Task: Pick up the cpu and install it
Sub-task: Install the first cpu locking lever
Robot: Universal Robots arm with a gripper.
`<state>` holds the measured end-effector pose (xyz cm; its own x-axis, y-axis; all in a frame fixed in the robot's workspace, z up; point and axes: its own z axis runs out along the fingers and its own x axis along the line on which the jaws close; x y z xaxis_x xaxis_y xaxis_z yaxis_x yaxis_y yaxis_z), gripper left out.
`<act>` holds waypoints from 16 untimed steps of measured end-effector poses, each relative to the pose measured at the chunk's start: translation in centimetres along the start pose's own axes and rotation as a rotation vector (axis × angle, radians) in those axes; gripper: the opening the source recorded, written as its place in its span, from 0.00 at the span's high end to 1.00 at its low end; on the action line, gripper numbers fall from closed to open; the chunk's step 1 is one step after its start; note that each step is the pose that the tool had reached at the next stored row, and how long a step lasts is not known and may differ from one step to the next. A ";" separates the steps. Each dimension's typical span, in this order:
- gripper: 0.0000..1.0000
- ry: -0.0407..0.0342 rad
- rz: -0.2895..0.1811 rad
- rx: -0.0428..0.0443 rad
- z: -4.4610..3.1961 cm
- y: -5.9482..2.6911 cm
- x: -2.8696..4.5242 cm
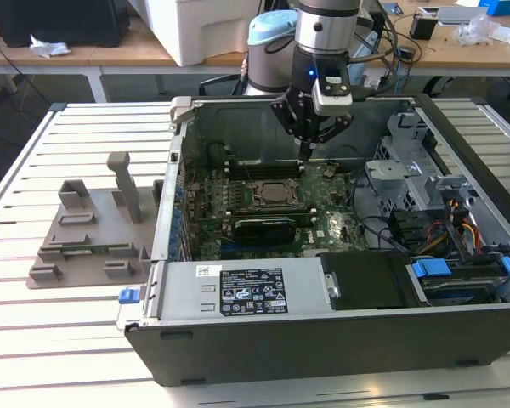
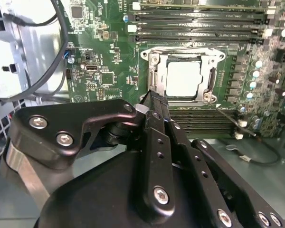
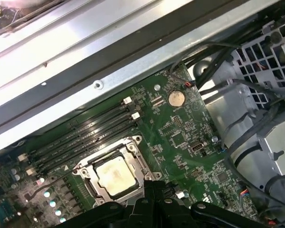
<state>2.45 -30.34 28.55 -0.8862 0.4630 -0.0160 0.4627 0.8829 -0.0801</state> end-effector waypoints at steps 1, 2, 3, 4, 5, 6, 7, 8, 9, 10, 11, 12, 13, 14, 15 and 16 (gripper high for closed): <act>0.89 -0.0011 -0.014 -0.0002 0.00 0.00 0.00; 0.89 -0.0019 -0.024 -0.0004 0.00 0.00 0.00; 0.89 -0.0032 -0.039 -0.0006 0.00 0.00 0.00; 0.89 -0.0040 -0.050 -0.0008 0.00 0.00 0.00; 0.89 -0.0047 -0.058 -0.0009 0.00 0.00 0.00; 0.89 -0.0059 -0.073 -0.0012 0.00 0.00 0.00; 0.89 -0.0079 -0.098 -0.0016 0.00 0.00 0.00; 0.89 -0.0087 -0.109 -0.0017 0.00 0.00 0.00; 0.89 -0.0097 -0.121 -0.0020 0.00 0.00 0.00; 0.89 -0.0117 -0.148 -0.0029 0.01 0.00 0.00; 0.89 -0.0133 -0.170 -0.0036 0.01 0.01 0.00; 0.89 -0.0146 -0.190 -0.0045 0.00 0.00 0.00; 0.89 -0.0150 -0.199 -0.0054 0.00 0.00 0.00; 0.89 -0.0150 -0.210 -0.0076 -0.01 0.00 0.00; 0.89 -0.0108 -0.223 -0.0215 0.00 0.00 0.00; 0.89 -0.0052 -0.227 -0.0363 0.00 0.00 0.00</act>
<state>2.45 -30.34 28.55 -0.9676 0.2523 -0.0069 0.2523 0.9665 -0.0463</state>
